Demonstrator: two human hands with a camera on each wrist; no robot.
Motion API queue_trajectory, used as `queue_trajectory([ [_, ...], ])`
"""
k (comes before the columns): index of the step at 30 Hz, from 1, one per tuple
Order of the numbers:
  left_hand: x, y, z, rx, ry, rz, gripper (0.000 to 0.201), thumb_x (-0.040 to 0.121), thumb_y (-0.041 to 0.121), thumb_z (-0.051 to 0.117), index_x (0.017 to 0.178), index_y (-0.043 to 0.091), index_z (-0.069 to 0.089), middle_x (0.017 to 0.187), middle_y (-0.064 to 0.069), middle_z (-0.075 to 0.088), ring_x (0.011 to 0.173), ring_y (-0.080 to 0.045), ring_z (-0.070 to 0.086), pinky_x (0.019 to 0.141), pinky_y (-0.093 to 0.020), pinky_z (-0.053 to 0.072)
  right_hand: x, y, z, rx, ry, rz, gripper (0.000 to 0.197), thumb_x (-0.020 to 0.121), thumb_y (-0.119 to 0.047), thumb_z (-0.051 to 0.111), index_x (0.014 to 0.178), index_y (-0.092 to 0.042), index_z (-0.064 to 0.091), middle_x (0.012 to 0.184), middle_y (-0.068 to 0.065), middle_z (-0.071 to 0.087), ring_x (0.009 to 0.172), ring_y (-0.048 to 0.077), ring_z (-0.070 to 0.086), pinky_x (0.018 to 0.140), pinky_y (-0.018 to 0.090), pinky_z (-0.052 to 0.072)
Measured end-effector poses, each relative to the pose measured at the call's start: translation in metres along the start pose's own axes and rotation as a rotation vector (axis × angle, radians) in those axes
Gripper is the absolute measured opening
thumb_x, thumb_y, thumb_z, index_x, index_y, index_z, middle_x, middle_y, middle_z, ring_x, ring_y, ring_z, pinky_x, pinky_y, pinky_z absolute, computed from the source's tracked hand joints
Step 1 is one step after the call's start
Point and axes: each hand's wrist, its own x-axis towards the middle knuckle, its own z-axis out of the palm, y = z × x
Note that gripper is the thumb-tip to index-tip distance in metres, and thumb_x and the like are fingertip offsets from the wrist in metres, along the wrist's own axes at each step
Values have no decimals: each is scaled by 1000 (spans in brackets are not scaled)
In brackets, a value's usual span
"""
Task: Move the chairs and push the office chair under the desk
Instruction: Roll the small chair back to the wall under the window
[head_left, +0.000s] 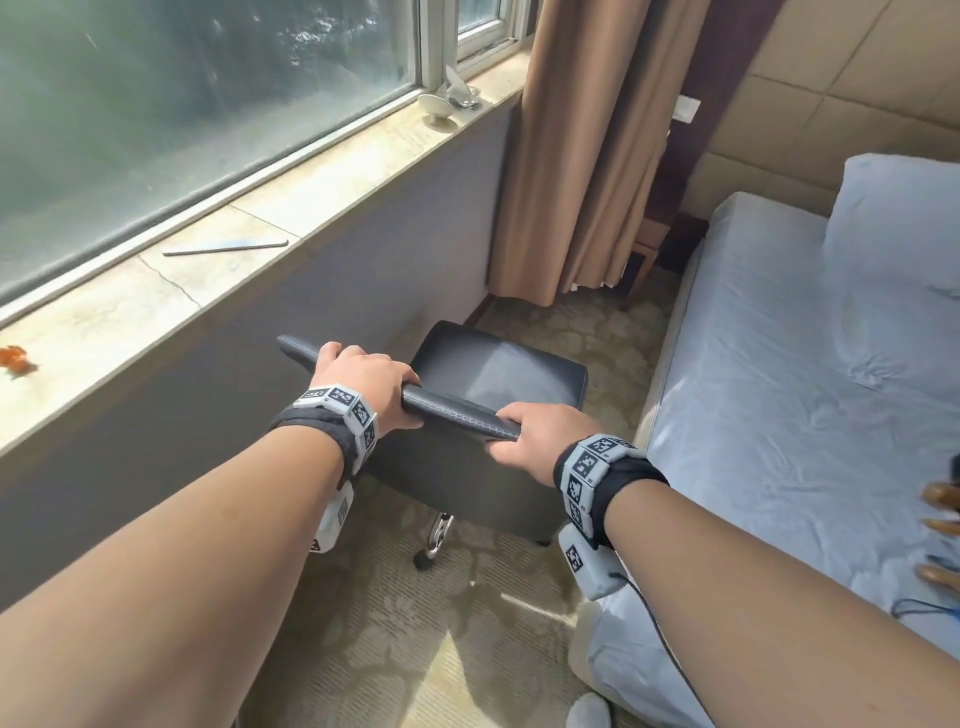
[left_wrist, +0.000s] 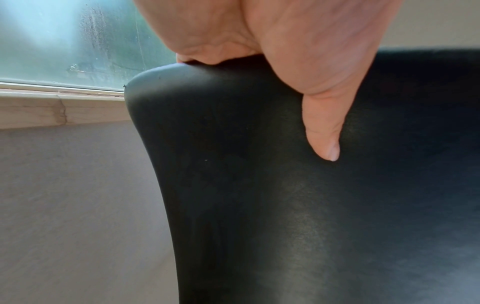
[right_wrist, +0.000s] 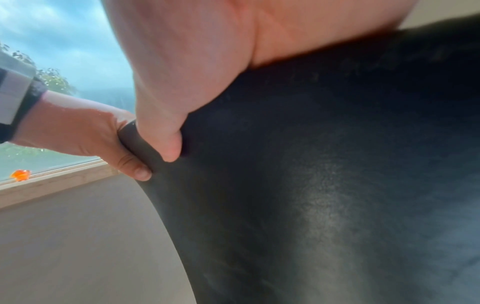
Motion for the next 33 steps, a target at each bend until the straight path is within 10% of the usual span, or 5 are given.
queue_trajectory([
  [13, -61, 43, 18, -55, 29, -82, 56, 72, 81, 63, 118, 50, 65, 106, 20, 67, 113, -18, 58, 110, -48, 28, -40, 34, 18, -90, 23, -70, 58, 88, -68, 58, 142, -46, 54, 132, -12, 68, 124, 23, 61, 93, 38, 52],
  [33, -123, 198, 22, -128, 52, -400, 47, 74, 73, 59, 111, 45, 66, 101, 15, 65, 109, -22, 60, 108, -47, 31, -57, 170, -7, -211, -16, -308, 43, 82, -59, 61, 124, -50, 61, 104, -9, 72, 104, 25, 68, 87, 39, 58],
])
